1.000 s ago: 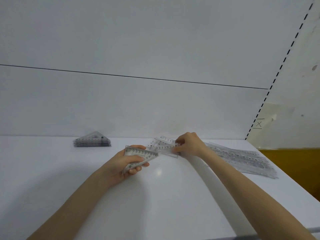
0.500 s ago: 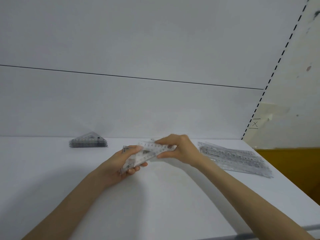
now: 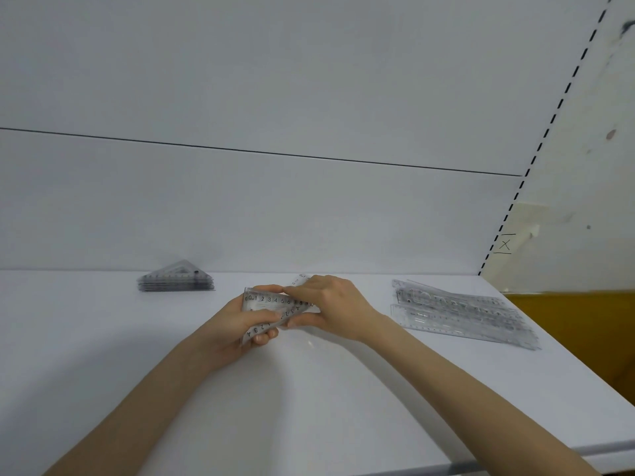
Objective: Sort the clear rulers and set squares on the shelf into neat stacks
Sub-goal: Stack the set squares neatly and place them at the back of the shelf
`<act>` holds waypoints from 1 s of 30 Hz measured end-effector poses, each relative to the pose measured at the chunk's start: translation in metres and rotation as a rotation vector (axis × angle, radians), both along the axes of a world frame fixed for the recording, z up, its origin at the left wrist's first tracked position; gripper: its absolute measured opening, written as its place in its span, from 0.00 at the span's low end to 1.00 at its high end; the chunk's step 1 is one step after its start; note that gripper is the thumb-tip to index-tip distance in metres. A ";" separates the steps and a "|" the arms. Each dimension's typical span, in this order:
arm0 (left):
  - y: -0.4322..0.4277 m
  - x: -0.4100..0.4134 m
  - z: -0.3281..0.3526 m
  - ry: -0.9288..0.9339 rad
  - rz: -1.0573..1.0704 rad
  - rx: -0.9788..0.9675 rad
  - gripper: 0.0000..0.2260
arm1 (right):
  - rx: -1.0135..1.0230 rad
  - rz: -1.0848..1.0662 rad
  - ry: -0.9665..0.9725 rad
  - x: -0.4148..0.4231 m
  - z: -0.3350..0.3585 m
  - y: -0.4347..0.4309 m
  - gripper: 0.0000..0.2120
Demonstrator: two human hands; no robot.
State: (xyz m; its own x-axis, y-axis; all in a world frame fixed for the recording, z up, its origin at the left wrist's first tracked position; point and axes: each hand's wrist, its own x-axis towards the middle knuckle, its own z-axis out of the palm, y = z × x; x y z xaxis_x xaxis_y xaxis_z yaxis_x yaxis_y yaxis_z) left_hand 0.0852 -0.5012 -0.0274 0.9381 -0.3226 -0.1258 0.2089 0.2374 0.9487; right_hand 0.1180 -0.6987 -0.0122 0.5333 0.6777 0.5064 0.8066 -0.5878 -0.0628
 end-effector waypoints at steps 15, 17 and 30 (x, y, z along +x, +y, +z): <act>-0.005 -0.008 0.004 0.007 -0.097 0.039 0.17 | 0.023 -0.233 -0.132 -0.013 -0.015 0.010 0.14; -0.006 -0.010 0.005 0.012 -0.100 0.045 0.16 | 0.005 -0.214 -0.100 -0.017 -0.014 0.008 0.15; -0.004 -0.007 0.013 0.063 0.089 -0.032 0.14 | -0.135 -0.562 0.525 0.030 0.002 -0.036 0.20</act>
State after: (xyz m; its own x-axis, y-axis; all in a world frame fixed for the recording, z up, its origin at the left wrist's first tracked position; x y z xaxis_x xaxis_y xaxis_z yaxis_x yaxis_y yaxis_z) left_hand 0.0780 -0.5057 -0.0145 0.9538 -0.2428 -0.1768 0.2449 0.2878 0.9259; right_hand 0.1475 -0.7349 -0.0099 0.9618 0.2727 0.0253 0.2701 -0.9291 -0.2528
